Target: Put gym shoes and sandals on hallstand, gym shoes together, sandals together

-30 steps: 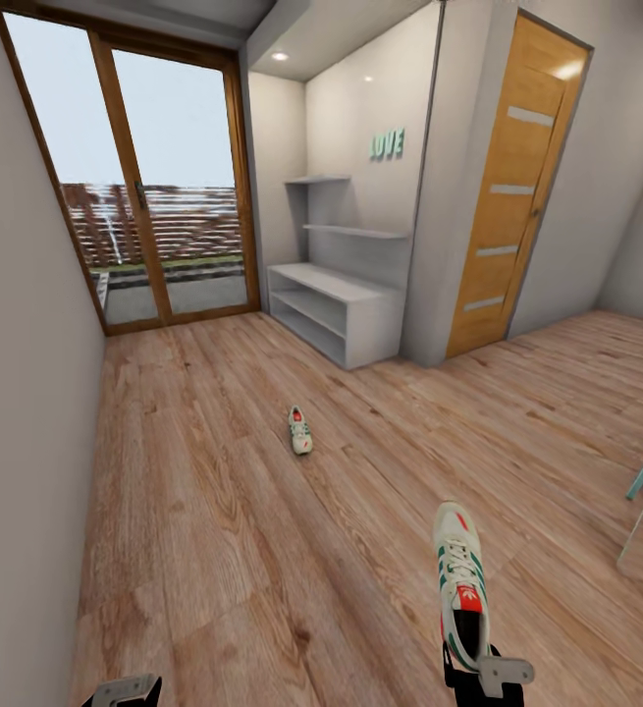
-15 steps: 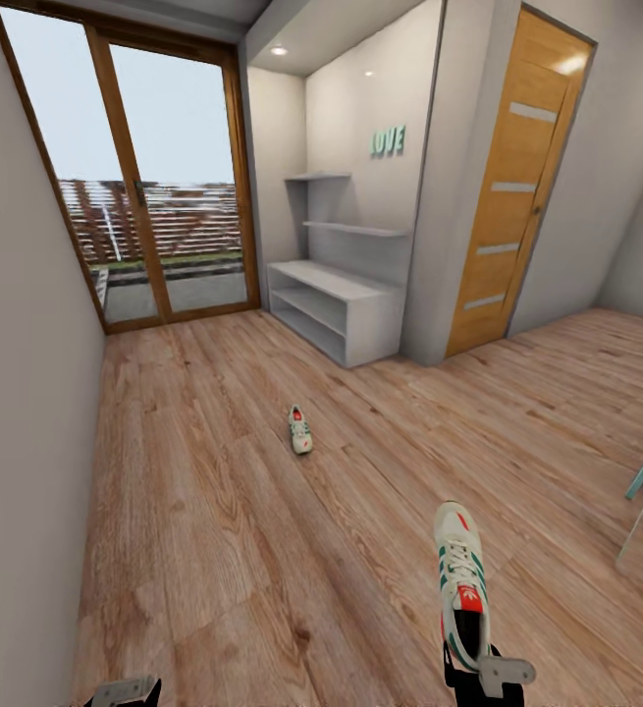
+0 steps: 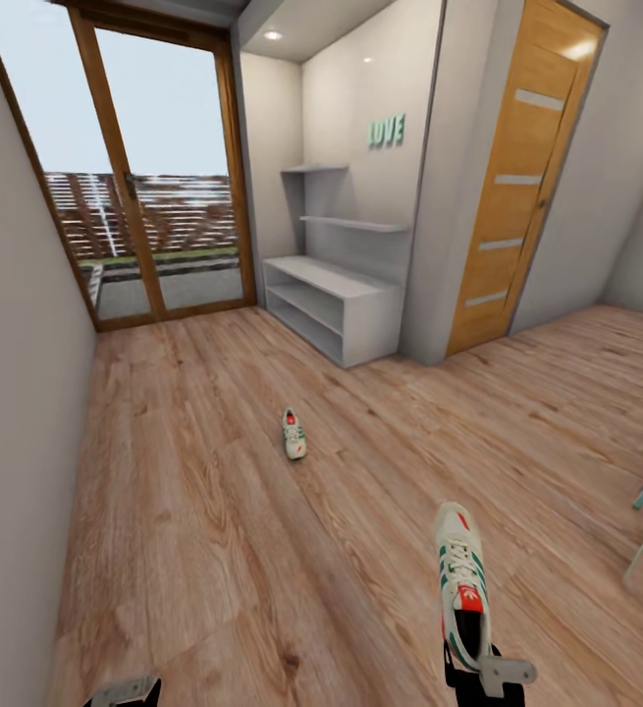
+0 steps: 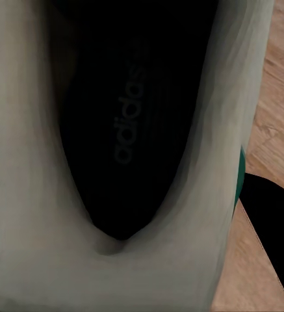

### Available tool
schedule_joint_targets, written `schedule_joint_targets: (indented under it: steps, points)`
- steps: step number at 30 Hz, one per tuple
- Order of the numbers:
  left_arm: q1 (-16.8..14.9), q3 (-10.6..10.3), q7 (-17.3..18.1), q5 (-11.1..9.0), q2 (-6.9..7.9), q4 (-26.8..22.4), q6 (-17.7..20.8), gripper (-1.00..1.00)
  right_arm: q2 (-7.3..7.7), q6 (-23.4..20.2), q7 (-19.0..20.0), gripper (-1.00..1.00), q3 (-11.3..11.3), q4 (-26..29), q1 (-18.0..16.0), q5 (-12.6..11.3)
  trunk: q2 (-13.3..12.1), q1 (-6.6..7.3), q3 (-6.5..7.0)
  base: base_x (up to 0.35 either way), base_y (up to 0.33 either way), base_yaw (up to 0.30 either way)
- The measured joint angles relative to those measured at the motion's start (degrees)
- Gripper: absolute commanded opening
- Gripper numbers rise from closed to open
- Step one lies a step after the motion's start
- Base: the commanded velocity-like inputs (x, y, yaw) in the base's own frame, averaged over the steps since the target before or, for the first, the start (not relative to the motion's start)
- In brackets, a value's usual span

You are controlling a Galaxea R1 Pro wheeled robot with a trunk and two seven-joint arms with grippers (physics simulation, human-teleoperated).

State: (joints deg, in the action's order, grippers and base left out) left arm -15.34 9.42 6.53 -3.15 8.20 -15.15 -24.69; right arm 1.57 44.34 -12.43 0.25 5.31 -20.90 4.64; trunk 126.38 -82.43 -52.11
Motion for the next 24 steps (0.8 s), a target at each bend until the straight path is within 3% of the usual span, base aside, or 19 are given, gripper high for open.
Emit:
schedule_joint_targets:
  steps: [13, 24]
  points:
    - [0.0, 0.1, 0.0, -0.2, 0.07, 0.1, 0.0, 1.00, -0.08, 0.0, 0.0, -1.00, 0.0, 0.0, 0.0, 0.0, 0.0, 0.00, -0.02, 0.331, -0.046, 0.008]
    - [0.0, 0.1, 0.0, -0.3, 0.08, 0.0, 0.0, 1.00, -0.09, 0.0, 0.0, -1.00, 0.0, -0.1, 0.0, 0.0, 0.0, 0.00, -0.28, 0.340, 0.000, 0.207]
